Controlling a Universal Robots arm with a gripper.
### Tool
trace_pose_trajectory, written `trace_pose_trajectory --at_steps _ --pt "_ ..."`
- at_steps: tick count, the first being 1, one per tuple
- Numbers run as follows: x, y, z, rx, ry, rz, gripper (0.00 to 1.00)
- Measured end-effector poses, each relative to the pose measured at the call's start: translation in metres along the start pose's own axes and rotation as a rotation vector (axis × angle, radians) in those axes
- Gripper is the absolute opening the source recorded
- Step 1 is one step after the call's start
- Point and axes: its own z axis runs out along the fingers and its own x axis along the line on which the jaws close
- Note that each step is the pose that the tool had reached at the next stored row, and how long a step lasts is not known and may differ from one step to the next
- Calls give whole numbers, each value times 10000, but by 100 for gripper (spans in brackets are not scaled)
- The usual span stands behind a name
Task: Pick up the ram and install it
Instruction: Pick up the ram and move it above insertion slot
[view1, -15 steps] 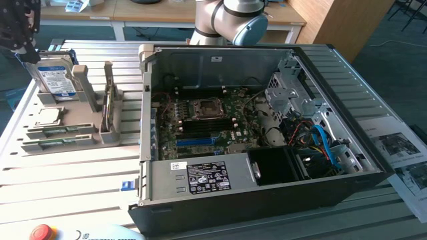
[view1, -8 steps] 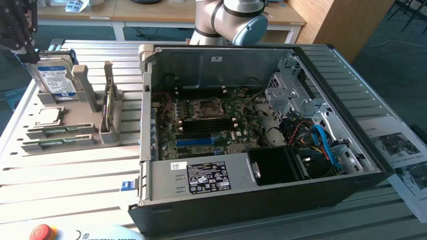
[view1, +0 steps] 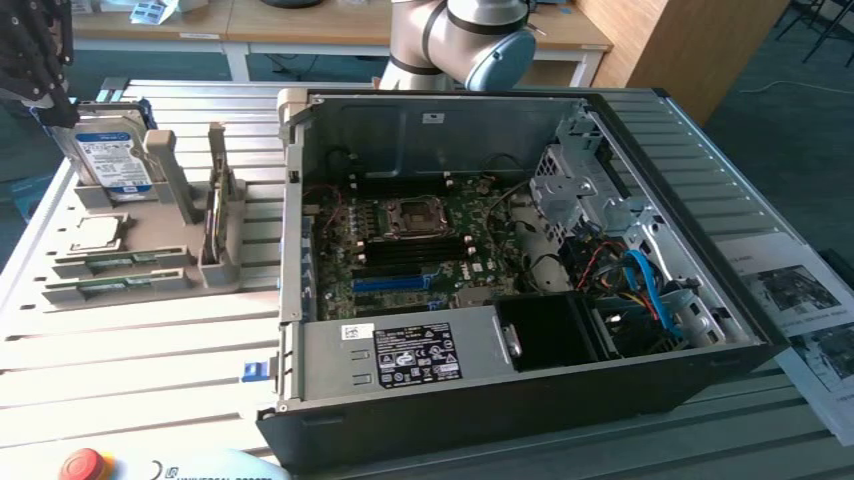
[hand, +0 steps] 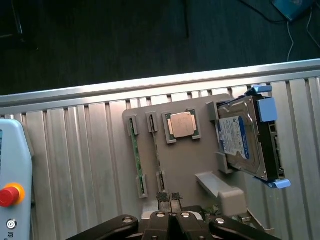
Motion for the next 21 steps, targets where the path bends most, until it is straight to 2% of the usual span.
trace_pose_trajectory --at_steps 6,21 --pt "0 0 0 -11 20 -462 11" --pt "0 0 0 -12 22 -480 11"
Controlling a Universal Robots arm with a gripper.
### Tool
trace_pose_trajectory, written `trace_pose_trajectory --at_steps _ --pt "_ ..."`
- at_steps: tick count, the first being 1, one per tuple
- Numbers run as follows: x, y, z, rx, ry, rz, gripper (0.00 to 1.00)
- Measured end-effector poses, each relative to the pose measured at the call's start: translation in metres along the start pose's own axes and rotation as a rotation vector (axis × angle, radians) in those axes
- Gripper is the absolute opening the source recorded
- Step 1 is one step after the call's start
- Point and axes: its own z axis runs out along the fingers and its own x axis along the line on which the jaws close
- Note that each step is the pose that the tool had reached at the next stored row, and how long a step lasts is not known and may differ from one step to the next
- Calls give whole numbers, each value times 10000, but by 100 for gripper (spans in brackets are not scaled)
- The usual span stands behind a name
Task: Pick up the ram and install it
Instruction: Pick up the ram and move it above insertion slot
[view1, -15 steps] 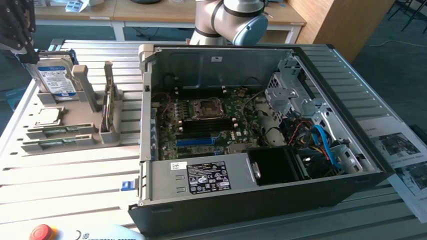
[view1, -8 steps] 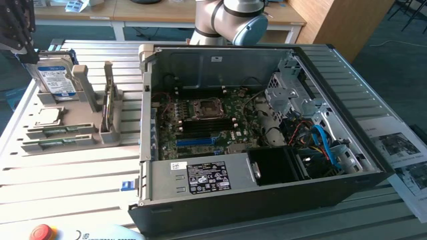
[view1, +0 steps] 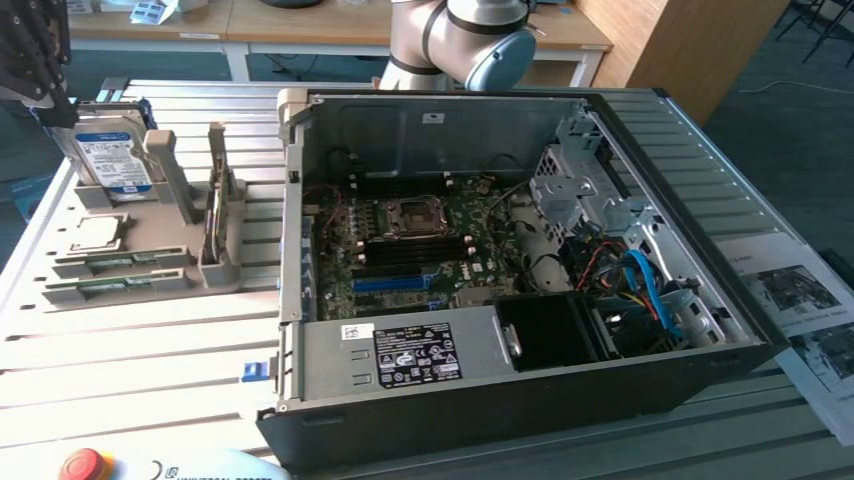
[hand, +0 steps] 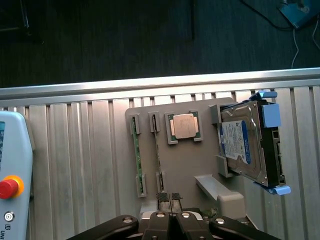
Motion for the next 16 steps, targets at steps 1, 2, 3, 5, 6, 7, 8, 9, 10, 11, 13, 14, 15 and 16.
trace_pose_trajectory --at_steps 1,2,3,5,6,7,8,9,10,11,13,14,15,16 --pt "0 0 0 0 -1 -1 11" --pt "0 0 2 1 0 0 11" --pt "0 -1 5 2 -1 -1 11" --pt "1 -1 19 5 -1 0 11" --pt "1 -2 29 6 0 0 11" --pt "1 -2 40 7 1 -1 11" --pt "1 -2 50 7 3 -1 11" --pt "1 -3 61 8 4 0 11" --pt "2 -3 70 8 6 0 11" --pt "2 -4 81 8 7 0 11" --pt "2 -4 102 10 8 0 11" --pt "3 -5 113 12 8 0 11" --pt "3 -6 124 13 9 0 11" --pt "3 -6 135 16 8 0 11"
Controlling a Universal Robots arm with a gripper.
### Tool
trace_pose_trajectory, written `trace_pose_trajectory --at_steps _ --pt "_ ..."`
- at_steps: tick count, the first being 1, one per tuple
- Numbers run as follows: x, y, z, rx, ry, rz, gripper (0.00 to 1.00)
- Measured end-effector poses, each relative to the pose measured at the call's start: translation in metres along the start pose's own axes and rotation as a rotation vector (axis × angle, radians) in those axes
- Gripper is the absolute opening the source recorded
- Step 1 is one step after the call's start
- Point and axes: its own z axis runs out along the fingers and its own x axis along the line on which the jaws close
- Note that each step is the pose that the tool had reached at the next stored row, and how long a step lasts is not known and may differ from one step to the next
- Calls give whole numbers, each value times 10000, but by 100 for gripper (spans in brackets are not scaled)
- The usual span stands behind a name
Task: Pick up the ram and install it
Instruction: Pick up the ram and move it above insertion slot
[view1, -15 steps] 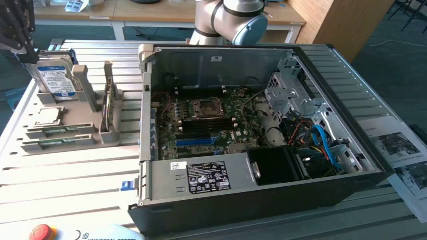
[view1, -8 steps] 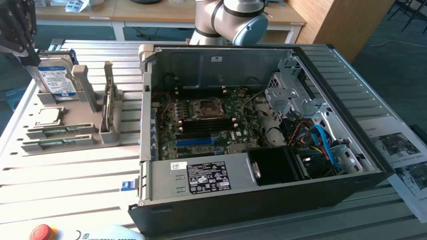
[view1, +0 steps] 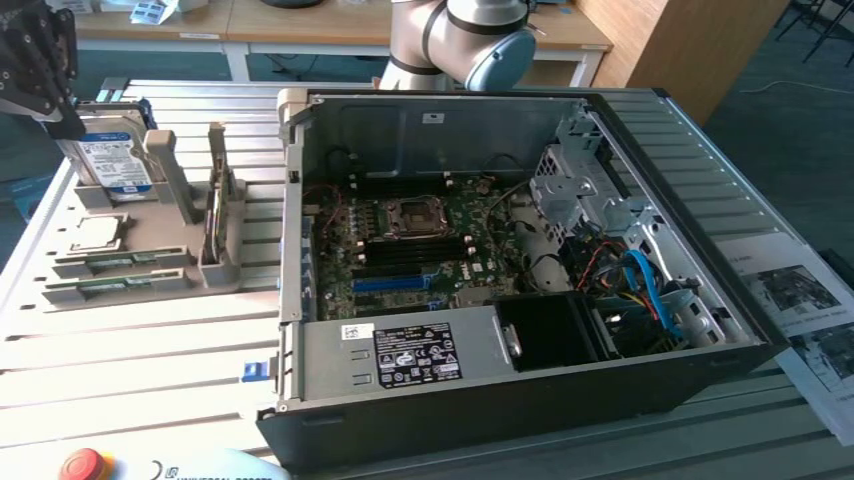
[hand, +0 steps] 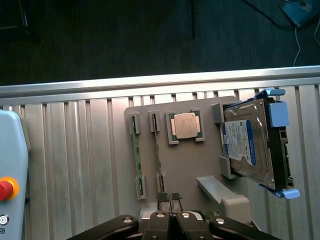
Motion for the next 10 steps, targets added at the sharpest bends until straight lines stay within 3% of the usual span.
trace_pose_trajectory --at_steps 10 --pt "2 -4 96 22 -2 0 11"
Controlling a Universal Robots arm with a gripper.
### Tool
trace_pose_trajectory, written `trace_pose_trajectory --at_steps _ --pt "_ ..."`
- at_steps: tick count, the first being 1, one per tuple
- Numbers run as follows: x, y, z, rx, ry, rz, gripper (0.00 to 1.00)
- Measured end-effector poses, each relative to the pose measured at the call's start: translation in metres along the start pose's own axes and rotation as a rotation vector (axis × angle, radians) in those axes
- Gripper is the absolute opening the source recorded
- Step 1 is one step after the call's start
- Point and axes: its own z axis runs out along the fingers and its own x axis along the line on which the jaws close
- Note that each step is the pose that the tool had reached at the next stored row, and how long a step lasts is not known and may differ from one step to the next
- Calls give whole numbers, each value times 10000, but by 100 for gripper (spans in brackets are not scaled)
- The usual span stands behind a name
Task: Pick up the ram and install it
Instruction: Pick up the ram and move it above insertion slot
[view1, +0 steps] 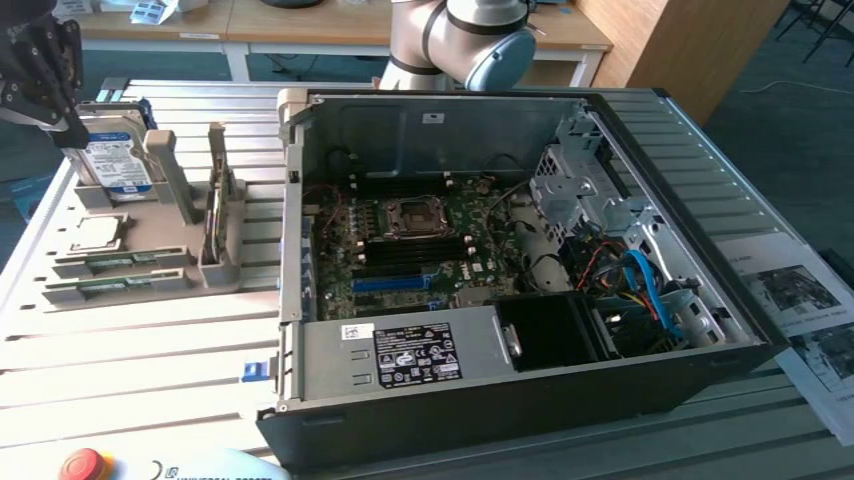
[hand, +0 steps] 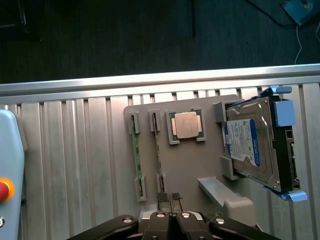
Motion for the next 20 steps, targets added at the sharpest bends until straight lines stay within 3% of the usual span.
trace_pose_trajectory --at_steps 12,14,16,17,20 --pt "0 0 2 0 0 -1 11" --pt "0 0 2 0 0 0 17" --pt "0 0 2 0 1 0 17" --pt "0 0 2 0 0 0 24" --pt "0 0 2 -1 0 0 24"
